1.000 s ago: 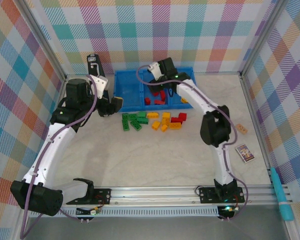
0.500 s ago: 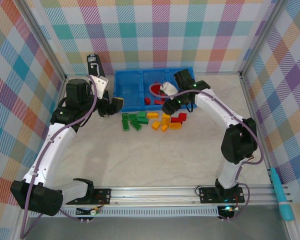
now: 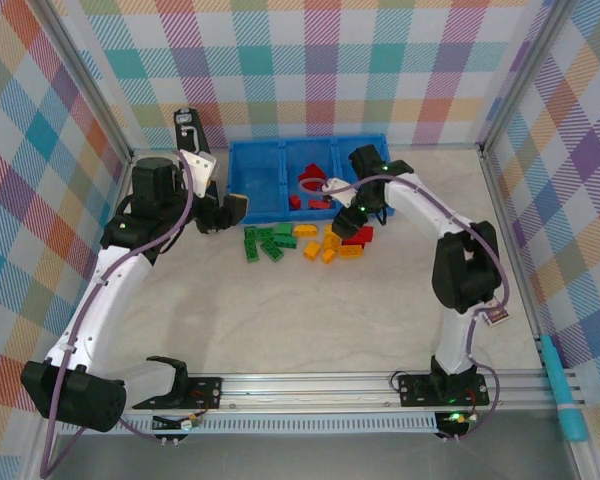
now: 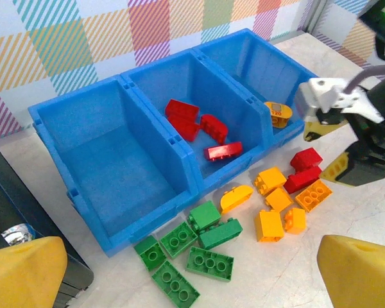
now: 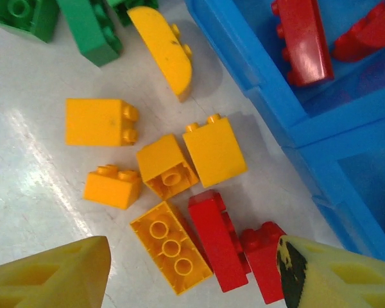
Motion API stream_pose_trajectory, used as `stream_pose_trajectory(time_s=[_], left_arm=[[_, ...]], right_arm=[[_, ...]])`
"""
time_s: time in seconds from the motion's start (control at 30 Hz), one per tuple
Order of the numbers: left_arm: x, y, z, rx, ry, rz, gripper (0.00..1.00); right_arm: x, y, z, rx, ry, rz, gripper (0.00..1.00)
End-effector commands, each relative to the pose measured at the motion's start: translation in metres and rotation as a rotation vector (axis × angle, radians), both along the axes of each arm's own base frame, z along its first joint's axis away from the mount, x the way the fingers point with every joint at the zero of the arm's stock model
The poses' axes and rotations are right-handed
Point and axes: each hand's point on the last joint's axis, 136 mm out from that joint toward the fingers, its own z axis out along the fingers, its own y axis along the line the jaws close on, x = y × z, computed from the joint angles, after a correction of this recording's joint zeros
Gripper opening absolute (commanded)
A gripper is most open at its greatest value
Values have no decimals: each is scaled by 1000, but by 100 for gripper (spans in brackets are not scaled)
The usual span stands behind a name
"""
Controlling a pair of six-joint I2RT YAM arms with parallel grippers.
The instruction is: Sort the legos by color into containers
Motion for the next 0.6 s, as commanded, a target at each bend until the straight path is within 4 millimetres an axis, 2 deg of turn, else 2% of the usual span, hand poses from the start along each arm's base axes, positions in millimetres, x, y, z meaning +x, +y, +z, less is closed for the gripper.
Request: stream_pose_trajectory(time_s=[0.0,0.33,0.57], left_arm=[[-1,6,7,-12,-36,16,100],[4,5,1,-10,-15,12,100],[6,3,-2,-7,0,8,100]], right_arm=[[-3,-3,-4,21,113,-39,67],[-6,-18,-44,-27,244,-127,65],[-1,-20,-61,-51,229,-124,65]])
